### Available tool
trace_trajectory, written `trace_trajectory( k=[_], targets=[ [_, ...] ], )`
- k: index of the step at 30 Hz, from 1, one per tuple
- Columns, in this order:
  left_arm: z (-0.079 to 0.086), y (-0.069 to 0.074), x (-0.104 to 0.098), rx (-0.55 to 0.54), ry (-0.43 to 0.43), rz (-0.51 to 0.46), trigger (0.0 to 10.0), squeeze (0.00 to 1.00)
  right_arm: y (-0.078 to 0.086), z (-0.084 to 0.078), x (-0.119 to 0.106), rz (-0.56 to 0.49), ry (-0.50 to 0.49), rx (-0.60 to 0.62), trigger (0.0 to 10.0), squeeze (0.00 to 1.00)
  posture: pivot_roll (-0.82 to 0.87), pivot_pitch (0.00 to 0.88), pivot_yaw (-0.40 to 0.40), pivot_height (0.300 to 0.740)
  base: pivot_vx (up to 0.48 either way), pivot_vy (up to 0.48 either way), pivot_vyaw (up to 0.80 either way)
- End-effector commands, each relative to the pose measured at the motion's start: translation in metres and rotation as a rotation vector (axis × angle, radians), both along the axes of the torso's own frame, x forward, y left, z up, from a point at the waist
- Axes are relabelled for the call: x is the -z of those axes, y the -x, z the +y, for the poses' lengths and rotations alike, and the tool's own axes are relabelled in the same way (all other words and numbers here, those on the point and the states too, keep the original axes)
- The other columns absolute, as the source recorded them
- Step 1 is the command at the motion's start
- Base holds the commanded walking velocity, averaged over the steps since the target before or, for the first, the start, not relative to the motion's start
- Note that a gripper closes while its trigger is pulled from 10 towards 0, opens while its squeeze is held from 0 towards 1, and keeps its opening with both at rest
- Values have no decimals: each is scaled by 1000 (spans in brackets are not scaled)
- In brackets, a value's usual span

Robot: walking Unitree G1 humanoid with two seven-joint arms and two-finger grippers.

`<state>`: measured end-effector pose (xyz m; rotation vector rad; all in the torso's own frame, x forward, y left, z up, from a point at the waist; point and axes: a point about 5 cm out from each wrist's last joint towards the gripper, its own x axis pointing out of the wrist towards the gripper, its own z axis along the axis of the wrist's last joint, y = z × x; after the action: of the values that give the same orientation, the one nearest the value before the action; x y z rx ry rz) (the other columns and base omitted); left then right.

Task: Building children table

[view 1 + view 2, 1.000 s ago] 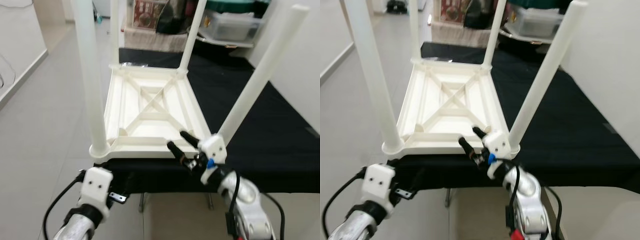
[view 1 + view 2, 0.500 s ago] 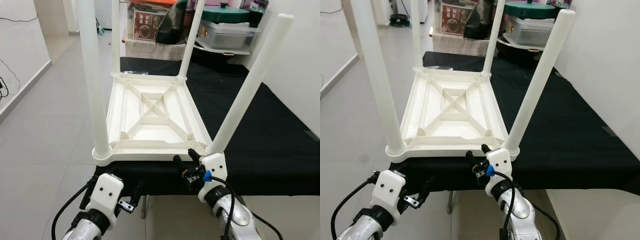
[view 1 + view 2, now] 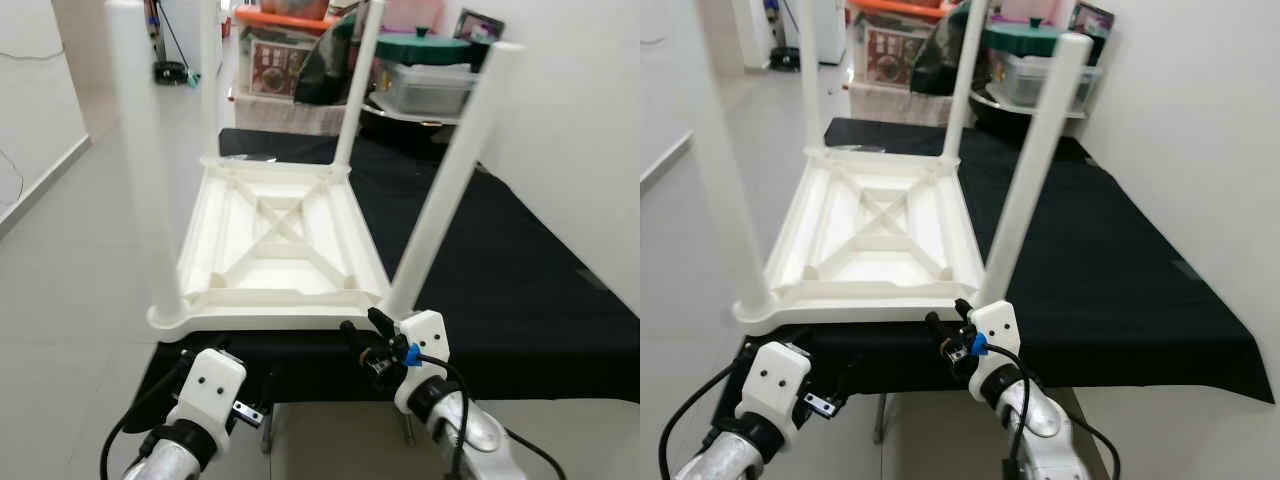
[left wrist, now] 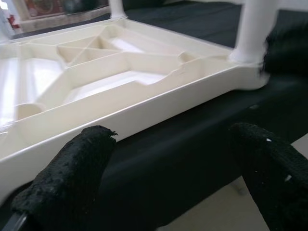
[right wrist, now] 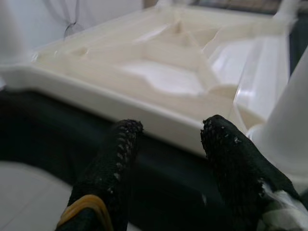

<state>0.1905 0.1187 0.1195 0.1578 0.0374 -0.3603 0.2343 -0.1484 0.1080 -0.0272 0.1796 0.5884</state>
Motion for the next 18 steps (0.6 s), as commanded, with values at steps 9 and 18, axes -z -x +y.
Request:
trace_trajectory(
  k=[9, 18],
  targets=[
    [8, -1, 7, -50, 16, 42, 10000, 0, -25, -45, -16, -41, 68, 59, 10000, 0, 95, 23, -108, 740, 0, -98, 0],
    [20, -9, 3, -128, 48, 31, 10000, 0, -58, -62, -52, -99, -88, 414, 10000, 0, 93, 46, -114, 740, 0, 0, 0]
  ],
)
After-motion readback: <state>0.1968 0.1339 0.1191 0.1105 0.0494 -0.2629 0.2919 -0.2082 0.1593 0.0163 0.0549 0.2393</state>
